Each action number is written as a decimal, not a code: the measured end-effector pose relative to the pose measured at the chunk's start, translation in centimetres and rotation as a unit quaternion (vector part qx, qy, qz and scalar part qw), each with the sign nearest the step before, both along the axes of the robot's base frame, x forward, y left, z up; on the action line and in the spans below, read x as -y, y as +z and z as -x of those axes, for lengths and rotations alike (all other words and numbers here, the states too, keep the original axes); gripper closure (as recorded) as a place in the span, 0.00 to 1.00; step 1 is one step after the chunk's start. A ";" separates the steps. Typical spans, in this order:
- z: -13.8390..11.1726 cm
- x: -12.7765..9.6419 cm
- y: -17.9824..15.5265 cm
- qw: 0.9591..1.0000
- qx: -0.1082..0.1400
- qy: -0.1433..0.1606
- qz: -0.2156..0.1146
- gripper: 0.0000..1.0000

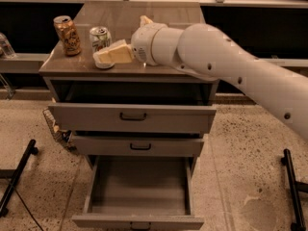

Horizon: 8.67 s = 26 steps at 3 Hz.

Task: Place 7up can into bottom drawer

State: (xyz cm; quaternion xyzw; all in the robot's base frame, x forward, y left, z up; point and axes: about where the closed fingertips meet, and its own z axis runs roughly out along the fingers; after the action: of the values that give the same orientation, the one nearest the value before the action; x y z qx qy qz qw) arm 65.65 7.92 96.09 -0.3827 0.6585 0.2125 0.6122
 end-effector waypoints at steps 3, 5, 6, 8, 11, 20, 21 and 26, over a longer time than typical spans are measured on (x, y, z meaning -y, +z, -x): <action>-3.1 -7.4 -2.0 0.999 0.013 0.009 -0.033 0.00; -5.4 -7.7 -3.1 0.999 0.010 -0.019 -0.036 0.00; -6.0 -7.9 -4.2 0.999 -0.002 -0.023 -0.038 0.00; -7.0 -8.8 -4.5 0.999 -0.005 -0.017 -0.049 0.00; -7.6 -8.3 -3.6 0.997 -0.004 -0.020 -0.071 0.18; -5.9 -4.7 -4.8 0.996 -0.043 0.030 -0.071 1.00; -5.9 -4.7 -4.8 0.996 -0.043 0.030 -0.071 1.00; -5.9 -4.7 -4.8 0.996 -0.043 0.030 -0.071 1.00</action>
Offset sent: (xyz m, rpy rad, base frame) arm 0.0351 0.0902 -0.0266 0.0777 -0.0251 0.0281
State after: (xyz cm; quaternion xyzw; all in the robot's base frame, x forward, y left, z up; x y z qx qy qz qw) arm 71.52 12.65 91.28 -0.3486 0.6551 0.2936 0.6026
